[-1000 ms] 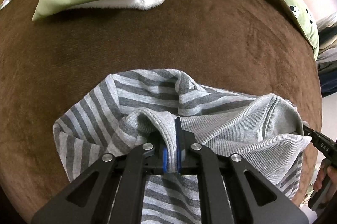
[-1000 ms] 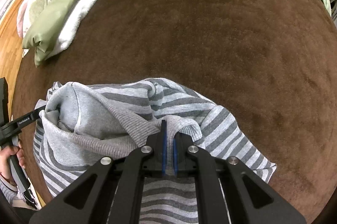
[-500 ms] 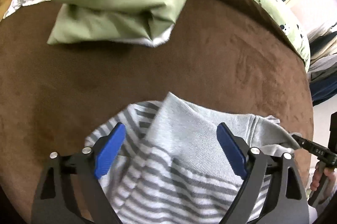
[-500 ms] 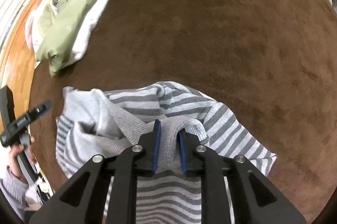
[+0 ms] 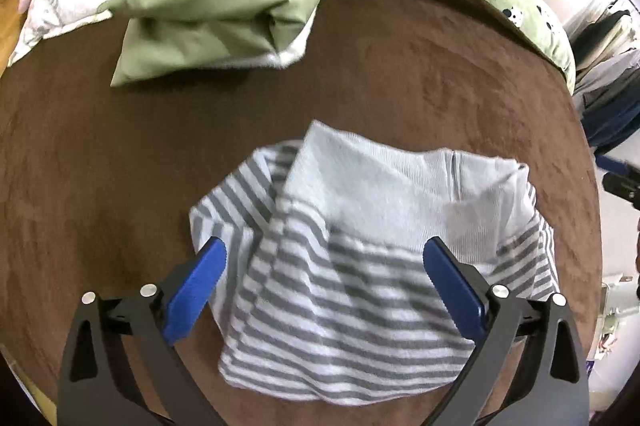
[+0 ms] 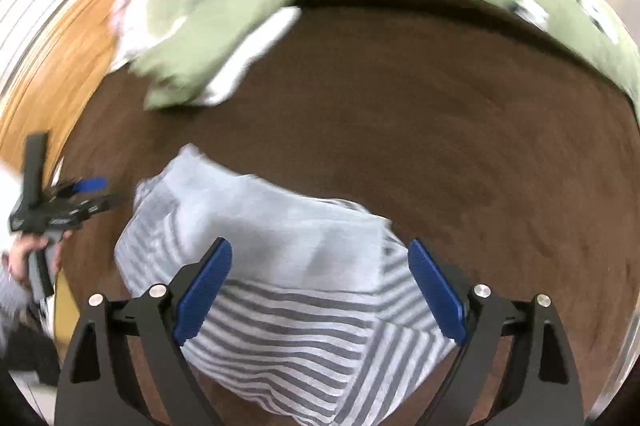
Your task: Fold large clothes
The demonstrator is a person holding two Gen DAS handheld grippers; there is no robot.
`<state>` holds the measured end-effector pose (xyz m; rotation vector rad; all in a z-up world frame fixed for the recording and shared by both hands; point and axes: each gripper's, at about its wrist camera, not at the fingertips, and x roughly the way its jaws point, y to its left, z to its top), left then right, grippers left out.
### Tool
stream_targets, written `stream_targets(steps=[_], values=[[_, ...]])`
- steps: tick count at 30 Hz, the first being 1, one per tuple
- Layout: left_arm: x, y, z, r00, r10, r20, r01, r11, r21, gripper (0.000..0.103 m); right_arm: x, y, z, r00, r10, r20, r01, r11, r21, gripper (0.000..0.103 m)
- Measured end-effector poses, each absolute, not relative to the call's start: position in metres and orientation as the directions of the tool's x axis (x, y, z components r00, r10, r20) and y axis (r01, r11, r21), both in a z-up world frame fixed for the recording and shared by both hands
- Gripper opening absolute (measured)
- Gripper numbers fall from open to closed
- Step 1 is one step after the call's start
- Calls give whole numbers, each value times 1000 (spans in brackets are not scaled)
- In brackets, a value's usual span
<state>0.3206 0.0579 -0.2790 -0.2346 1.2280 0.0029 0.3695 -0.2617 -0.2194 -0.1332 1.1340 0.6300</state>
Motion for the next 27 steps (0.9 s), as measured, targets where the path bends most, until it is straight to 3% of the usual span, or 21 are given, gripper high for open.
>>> stream_targets(steps=[5, 11, 20, 25, 27], values=[[292, 49, -291, 342, -104, -934, -204, 962, -182, 96, 372, -202, -230, 152, 504, -850, -668, 686, 288, 84], [255, 50, -298, 358, -78, -930, -273, 944, -184, 96, 391, -116, -266, 1, 564, -825, -735, 560, 382, 58], [232, 60, -319, 366, -50, -929, -318, 932, -175, 96, 399, -45, -326, -45, 489, -871, -804, 500, 323, 49], [225, 62, -330, 371, -66, -926, -319, 928, -194, 96, 396, -32, -352, -34, 405, -914, -838, 487, 247, 13], [223, 63, -333, 374, -71, -925, -325, 924, -202, 96, 395, -29, -356, -30, 395, -918, -843, 484, 236, 7]])
